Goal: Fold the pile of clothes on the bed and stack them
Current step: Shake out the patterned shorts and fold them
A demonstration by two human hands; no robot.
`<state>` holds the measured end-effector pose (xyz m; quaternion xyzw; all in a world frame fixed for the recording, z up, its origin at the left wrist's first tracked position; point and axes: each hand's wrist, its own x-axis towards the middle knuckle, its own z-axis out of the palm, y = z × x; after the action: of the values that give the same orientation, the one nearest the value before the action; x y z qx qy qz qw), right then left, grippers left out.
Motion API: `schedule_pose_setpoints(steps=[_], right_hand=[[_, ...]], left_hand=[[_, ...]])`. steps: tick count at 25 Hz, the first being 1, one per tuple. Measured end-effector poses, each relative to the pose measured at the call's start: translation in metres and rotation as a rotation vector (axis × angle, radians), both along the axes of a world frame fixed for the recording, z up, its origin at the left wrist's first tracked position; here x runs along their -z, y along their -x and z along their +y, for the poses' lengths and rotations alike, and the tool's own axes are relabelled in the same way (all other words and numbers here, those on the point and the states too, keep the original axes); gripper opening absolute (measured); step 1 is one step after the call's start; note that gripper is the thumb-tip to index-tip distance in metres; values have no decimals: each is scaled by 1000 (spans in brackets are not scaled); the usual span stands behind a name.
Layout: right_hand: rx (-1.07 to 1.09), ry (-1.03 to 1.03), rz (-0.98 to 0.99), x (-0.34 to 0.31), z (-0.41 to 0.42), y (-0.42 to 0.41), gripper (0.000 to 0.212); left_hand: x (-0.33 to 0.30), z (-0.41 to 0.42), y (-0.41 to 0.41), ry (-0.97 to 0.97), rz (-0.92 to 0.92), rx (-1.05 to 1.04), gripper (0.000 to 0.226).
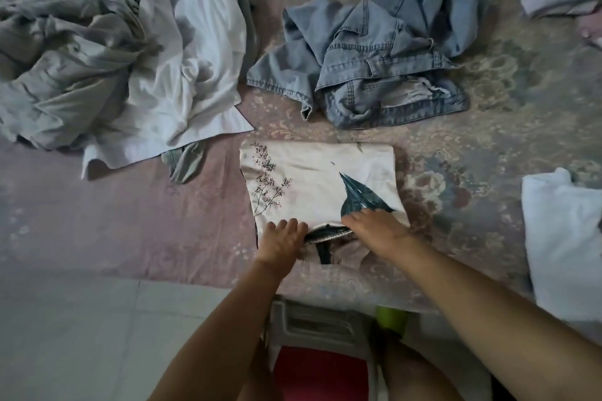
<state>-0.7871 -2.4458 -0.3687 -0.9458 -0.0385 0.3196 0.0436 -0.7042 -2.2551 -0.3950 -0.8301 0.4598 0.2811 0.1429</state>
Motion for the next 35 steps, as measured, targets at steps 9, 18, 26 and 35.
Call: schedule_pose_setpoints(steps=[9, 18, 26, 35], right_hand=[[-182, 239, -261, 73, 40, 83, 74], [85, 97, -377, 90, 52, 76, 93], [61, -132, -557, 76, 17, 67, 48], [-119, -73, -688, 58, 29, 100, 15]], left_hand=[[67, 38, 39, 340, -160, 302, 54], [67, 41, 32, 385, 71, 108, 94], [65, 62, -10, 713, 73, 192, 33], [54, 74, 35, 686, -203, 304, 19]])
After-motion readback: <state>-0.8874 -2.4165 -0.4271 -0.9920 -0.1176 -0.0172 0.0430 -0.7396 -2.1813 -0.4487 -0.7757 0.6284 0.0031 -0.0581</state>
